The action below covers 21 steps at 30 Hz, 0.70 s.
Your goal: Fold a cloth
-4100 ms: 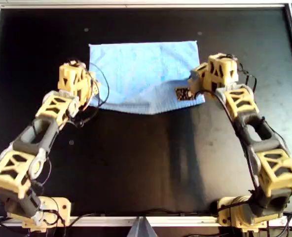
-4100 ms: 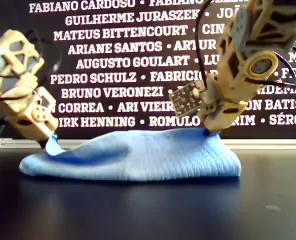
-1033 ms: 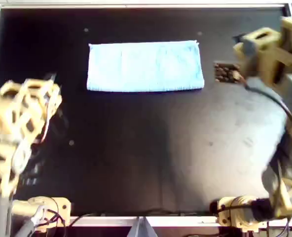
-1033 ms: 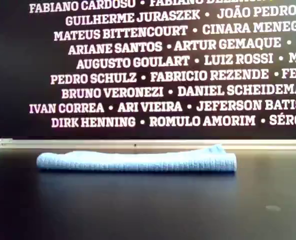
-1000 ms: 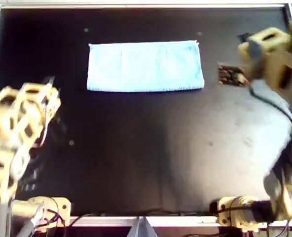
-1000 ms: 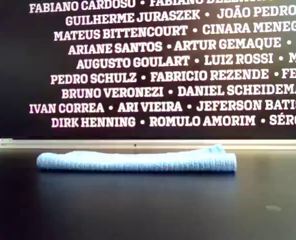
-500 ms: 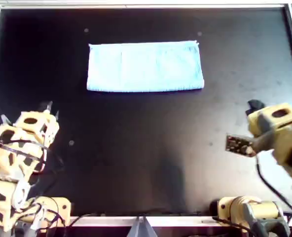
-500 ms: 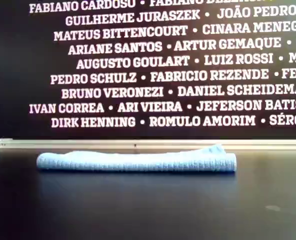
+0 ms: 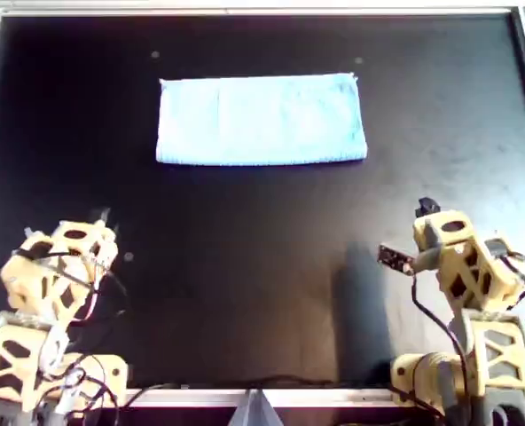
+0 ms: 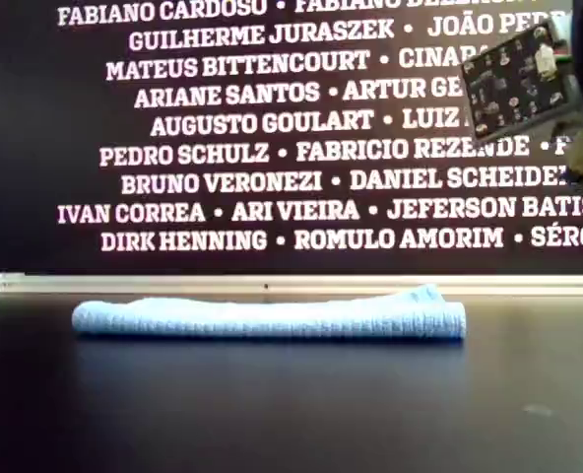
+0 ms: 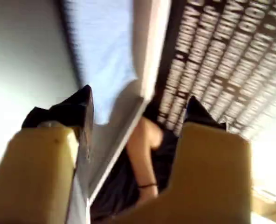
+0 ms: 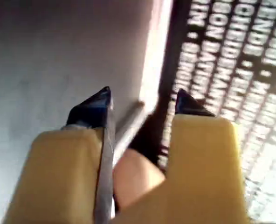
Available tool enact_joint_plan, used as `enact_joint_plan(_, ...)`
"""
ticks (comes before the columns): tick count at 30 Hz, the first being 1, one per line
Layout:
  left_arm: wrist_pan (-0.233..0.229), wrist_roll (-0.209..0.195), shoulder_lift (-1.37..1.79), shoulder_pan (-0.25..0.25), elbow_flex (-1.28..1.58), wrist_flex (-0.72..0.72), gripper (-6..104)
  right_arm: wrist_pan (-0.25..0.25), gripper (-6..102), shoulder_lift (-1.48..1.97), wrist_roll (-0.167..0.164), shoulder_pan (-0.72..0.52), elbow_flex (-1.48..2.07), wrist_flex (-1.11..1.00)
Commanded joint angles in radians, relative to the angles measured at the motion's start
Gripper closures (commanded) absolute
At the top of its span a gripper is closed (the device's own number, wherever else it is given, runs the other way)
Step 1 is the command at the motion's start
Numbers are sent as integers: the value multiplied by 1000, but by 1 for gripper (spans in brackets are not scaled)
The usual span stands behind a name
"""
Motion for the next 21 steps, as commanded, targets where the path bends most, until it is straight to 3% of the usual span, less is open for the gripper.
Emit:
enact_joint_plan(1, 5, 3, 17, 17, 9, -21, 27, -21, 41, 187, 5, -8, 15, -66)
enact_joint_plan(8, 5, -3, 18, 18, 21, -21, 28, -21, 41, 264, 5, -9, 100, -66)
enact_joint_plan(10, 5, -9, 18, 18, 26, -21, 28, -21, 41, 264, -9, -9, 137, -66)
enact_joint_plan(19, 3, 2, 17, 18, 272, -23, 27, -20, 41, 250, -9, 9, 241, -66)
enact_joint_plan(21, 3, 2, 17, 18, 272, -23, 27, -21, 41, 250, 5, 11, 241, -66)
